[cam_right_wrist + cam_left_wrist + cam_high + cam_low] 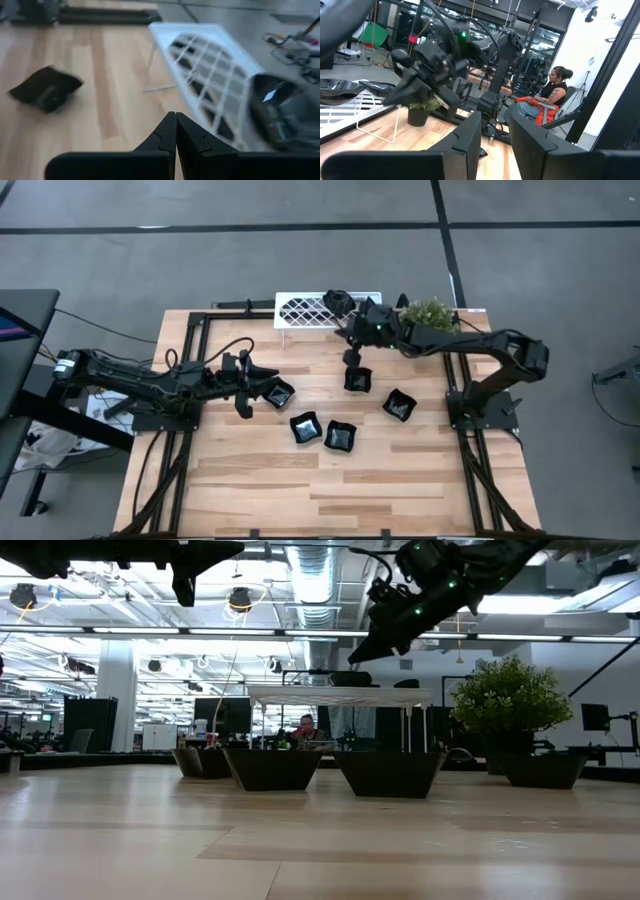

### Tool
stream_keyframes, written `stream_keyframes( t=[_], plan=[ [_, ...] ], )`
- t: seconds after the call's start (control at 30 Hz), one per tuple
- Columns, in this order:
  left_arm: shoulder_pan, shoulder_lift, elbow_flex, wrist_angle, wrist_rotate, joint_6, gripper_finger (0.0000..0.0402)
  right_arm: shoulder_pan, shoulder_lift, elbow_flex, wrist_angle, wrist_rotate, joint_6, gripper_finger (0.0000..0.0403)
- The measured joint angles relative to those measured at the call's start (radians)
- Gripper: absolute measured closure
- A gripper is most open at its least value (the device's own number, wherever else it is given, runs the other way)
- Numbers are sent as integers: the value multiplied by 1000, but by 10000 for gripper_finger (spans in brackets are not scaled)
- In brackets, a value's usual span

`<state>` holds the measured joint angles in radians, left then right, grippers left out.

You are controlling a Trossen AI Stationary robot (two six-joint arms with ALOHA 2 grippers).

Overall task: Pick & Place Mini shaped plates
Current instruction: Stack the leaf shaped plate on top of the leaf shaped plate on the shelf

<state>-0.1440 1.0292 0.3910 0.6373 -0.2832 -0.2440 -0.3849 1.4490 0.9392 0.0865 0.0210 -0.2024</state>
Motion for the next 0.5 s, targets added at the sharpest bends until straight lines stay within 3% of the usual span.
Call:
stream_keyframes(
  t=[0.5],
  plan=[
    [0, 0, 0, 0, 0, 0, 300, -140, 151, 84, 96, 4, -9, 403]
  ],
)
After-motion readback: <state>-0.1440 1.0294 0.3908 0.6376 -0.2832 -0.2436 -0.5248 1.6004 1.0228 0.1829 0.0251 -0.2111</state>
